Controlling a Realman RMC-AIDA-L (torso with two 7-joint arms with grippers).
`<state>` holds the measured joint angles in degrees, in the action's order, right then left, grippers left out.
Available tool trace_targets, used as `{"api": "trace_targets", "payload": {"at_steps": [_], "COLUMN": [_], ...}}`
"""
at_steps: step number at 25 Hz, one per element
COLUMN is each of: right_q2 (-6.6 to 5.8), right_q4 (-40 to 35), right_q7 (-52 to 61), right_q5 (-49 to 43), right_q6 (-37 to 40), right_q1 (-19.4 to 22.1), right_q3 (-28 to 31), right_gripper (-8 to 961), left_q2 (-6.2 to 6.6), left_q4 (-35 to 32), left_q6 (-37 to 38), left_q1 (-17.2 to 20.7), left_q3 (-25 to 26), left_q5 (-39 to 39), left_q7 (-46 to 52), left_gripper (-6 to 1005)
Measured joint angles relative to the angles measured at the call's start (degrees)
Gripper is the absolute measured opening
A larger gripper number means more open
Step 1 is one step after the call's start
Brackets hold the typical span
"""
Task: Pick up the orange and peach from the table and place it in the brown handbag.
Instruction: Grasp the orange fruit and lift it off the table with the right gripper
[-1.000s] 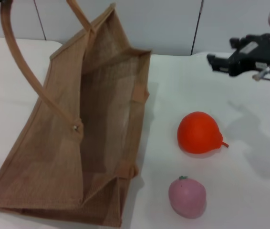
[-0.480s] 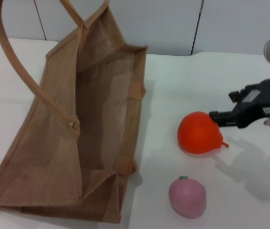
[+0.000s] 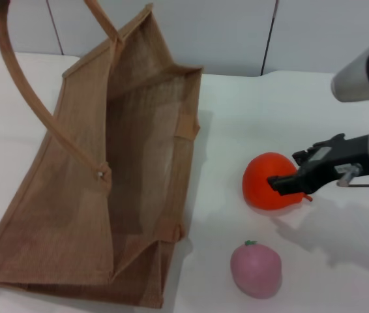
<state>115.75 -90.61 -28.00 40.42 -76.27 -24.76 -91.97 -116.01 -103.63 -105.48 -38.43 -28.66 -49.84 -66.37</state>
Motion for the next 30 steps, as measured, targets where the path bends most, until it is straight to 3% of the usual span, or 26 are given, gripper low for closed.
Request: {"api": "trace_targets", "payload": {"at_steps": [7, 30], "right_q2": [0.00, -0.38], "right_q4": [10.87, 21.78], "right_q7": [-0.07, -0.50], "right_q5": [0.82, 0.50], "right_q6": [2.36, 2.98], "right_q1": [-5.68, -12.71], "right_q3": [0.29, 2.11], "right_gripper": [707, 771], "left_q2": [-0.09, -0.18], "left_q4": [0.00, -1.41], "left_q6": [0.00, -0.56], "left_q1": [-0.25, -0.68], "left_q3": [-0.43, -0.52], "left_q5": [-0.10, 0.11], "left_q7": [0.02, 0.18], "left_gripper": [133, 139]}}
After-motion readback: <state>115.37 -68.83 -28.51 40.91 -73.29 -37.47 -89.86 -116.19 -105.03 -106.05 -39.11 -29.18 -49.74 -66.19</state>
